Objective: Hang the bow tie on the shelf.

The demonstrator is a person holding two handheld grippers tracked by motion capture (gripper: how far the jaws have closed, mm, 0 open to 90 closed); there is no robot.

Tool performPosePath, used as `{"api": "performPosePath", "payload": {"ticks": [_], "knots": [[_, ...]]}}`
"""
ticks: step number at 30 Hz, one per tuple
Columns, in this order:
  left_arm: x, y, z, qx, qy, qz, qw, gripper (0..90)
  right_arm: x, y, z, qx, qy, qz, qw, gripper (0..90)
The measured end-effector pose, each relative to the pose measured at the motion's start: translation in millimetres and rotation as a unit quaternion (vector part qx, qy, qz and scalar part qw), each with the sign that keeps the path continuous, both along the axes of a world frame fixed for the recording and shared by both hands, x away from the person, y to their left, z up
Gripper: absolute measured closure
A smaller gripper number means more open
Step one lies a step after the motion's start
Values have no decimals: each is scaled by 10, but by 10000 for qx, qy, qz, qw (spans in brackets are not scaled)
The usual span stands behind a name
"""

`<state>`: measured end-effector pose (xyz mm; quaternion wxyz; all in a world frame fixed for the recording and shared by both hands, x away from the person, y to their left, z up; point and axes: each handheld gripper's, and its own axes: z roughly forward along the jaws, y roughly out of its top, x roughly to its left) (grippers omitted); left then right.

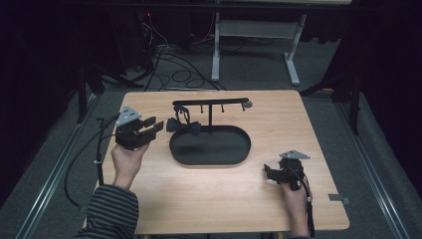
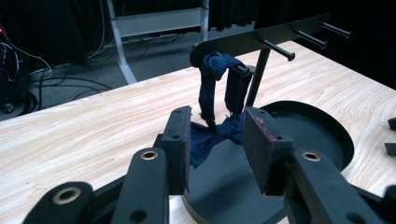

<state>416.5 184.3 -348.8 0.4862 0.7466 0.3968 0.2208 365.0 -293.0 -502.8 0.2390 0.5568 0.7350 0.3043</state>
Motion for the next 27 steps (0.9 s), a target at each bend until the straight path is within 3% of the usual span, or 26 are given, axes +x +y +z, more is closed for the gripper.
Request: {"api": "performPosePath", "payload": {"ticks": [10, 15, 27], "knots": [[-182, 143, -14, -134, 6, 50, 9999, 610, 0, 1, 0, -1, 1, -2, 10000, 210], [-281, 210, -66, -286, 87, 93, 9995, 591, 0, 1, 0, -1, 2, -3, 10000, 210], [-470, 340, -156, -428, 137, 247, 9987, 573, 0, 1, 0, -1, 2, -4, 10000, 211]]}}
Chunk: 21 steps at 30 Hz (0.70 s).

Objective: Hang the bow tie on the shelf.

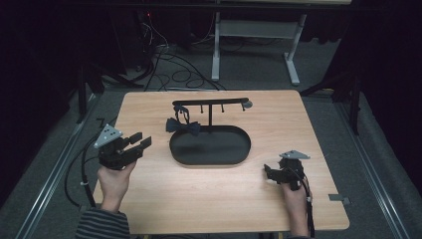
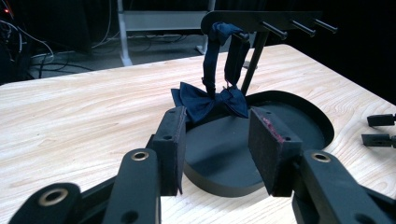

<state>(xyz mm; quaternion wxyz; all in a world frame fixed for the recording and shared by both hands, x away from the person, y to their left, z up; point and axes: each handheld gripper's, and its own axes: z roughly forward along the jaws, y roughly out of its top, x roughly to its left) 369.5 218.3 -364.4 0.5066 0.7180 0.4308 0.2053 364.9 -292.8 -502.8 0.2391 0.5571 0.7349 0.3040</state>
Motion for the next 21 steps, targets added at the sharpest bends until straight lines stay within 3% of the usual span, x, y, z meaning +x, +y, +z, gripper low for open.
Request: {"api": "performPosePath", "payload": {"ticks": [21], "knots": [[-165, 117, -82, -42, 66, 140, 9999, 565, -1, 1, 2, -7, 11, -3, 10000, 211]]}}
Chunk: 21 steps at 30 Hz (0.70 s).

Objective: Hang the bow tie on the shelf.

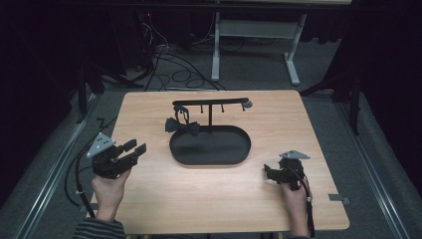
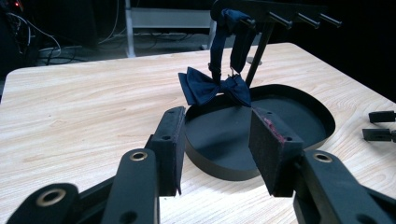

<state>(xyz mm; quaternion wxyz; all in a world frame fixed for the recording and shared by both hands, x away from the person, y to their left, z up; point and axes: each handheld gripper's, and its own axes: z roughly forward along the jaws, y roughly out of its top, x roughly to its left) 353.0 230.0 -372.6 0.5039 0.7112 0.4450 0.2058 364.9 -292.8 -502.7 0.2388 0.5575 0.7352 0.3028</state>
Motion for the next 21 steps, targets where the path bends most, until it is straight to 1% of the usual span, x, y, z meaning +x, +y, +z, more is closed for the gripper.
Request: {"api": "performPosePath", "payload": {"ticks": [15, 21], "knots": [[-19, 52, -83, -2, 104, 72, 9999, 563, 0, 1, -1, 9, -10, 2, 10000, 211], [-41, 67, -145, -10, 172, 114, 9998, 559, 1, 0, -1, 8, -10, 3, 10000, 211]]}}
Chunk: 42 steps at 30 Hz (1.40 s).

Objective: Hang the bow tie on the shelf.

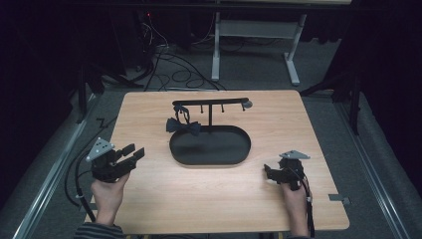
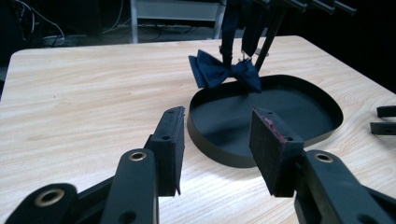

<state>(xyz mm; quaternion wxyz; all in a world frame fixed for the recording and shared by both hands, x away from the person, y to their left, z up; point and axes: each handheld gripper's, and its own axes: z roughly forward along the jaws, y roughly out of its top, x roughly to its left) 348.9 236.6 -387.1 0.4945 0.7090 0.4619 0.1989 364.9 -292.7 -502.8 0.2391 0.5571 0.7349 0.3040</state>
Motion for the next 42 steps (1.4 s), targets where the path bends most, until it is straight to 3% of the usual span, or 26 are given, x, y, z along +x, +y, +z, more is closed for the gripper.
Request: {"api": "performPosePath", "payload": {"ticks": [15, 42], "knots": [[-20, 63, -159, -73, 203, 108, 9997, 550, -1, 0, 2, -6, 11, -1, 10000, 211], [-41, 103, -350, -96, 395, 167, 9990, 524, 0, 0, 0, -1, 1, 0, 10000, 211]]}}
